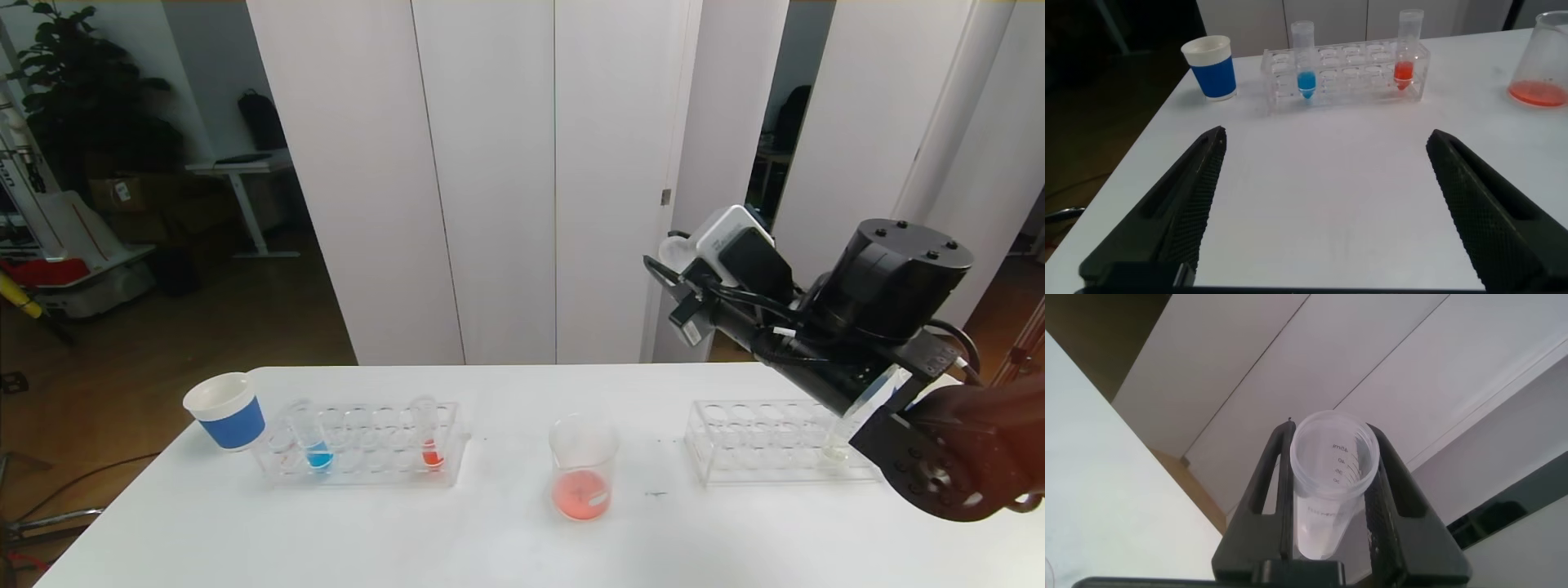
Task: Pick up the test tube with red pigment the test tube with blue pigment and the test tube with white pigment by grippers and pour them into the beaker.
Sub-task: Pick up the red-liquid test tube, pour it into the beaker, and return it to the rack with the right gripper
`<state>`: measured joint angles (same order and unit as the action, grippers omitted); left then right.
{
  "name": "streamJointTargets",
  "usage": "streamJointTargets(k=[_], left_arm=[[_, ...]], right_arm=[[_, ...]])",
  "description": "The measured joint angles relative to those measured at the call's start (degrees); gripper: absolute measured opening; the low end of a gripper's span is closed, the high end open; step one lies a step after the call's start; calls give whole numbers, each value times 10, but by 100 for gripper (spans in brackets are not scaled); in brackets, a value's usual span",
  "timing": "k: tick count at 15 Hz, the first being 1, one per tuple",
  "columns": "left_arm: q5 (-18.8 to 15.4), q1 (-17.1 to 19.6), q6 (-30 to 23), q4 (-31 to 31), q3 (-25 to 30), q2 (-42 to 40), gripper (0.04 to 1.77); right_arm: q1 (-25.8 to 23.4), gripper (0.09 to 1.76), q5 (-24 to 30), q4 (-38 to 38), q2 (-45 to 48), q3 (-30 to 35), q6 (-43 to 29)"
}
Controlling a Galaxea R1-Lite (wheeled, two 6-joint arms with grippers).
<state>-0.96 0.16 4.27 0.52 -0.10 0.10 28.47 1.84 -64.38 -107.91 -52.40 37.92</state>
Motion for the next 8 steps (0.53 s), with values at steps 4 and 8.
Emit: streamJointTargets(k=[4, 8], left_arm=[[0, 0, 0, 0, 0, 0, 175], [0, 0, 0, 0, 0, 0, 175]], right_arm=[[12, 57, -20, 4, 9, 16, -170], [23, 57, -67, 20, 11, 27, -329]])
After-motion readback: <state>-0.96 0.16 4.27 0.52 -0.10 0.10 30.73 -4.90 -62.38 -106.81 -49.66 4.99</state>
